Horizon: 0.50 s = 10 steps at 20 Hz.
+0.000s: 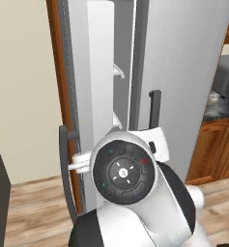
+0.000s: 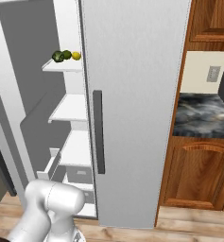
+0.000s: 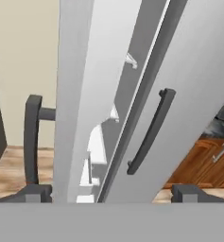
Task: Take the lime and potato from the second highest rack and move them to the highest rack where the lemon and broccoli are located, to maximize freezer space. Close the freezer door after rearranging.
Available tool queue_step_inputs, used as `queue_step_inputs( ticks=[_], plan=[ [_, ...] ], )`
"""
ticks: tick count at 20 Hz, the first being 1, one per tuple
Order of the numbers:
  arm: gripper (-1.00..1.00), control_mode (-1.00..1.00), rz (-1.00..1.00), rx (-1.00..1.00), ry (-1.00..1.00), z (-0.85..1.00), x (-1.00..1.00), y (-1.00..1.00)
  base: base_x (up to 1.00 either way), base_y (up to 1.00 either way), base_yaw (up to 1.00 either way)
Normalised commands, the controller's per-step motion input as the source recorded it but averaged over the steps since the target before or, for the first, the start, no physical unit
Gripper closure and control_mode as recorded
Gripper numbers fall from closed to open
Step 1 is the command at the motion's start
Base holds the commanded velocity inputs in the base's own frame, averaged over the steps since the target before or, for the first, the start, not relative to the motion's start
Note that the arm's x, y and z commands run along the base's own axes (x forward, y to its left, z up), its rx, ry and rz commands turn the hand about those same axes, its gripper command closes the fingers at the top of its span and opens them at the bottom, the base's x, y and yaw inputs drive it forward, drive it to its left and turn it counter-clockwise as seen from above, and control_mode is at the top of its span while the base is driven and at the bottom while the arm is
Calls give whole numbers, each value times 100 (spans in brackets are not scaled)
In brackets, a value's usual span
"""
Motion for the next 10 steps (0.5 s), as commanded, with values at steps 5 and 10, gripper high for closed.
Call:
queue_step_inputs(
  ticks=[5,10],
  plan=[
    [-100,-100,-3,-3,-24,0,47,91,0,0,0],
    [-100,-100,-10,-5,-17,1,94,77,0,0,0]
  ],
)
